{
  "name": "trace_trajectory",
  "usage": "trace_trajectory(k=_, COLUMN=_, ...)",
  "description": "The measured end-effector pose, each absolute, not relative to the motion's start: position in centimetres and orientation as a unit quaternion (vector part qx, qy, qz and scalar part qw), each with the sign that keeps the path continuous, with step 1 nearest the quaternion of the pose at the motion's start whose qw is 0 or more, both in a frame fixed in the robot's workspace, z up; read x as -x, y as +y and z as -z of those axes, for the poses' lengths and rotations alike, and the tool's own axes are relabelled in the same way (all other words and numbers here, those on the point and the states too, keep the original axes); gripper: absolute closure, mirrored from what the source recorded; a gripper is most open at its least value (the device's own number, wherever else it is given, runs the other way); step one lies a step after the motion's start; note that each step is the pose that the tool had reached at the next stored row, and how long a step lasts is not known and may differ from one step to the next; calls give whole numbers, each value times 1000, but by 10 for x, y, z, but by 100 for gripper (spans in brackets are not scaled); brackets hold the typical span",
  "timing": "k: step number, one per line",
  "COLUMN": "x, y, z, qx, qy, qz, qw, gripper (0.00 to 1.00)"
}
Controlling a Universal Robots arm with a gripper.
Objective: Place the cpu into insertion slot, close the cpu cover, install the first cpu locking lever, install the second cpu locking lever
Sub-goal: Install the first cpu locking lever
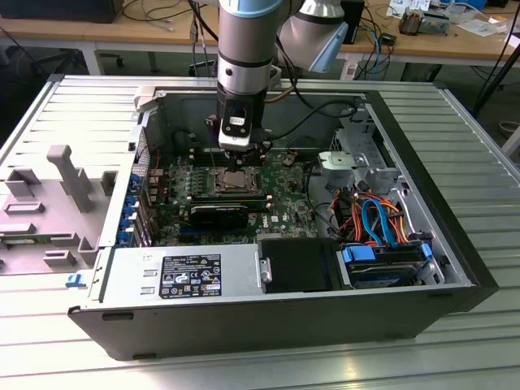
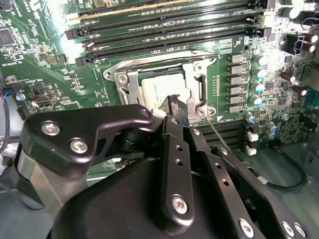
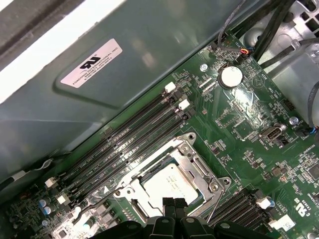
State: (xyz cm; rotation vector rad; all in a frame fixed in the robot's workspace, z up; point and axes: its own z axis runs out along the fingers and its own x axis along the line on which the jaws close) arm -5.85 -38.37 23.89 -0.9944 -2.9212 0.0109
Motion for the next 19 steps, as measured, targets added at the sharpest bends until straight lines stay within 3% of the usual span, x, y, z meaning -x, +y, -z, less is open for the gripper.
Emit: trace_trajectory(k=19, x=59, y=-384, z=-239, qx=304, qy=-952, qz=-4, qw=28, gripper=89)
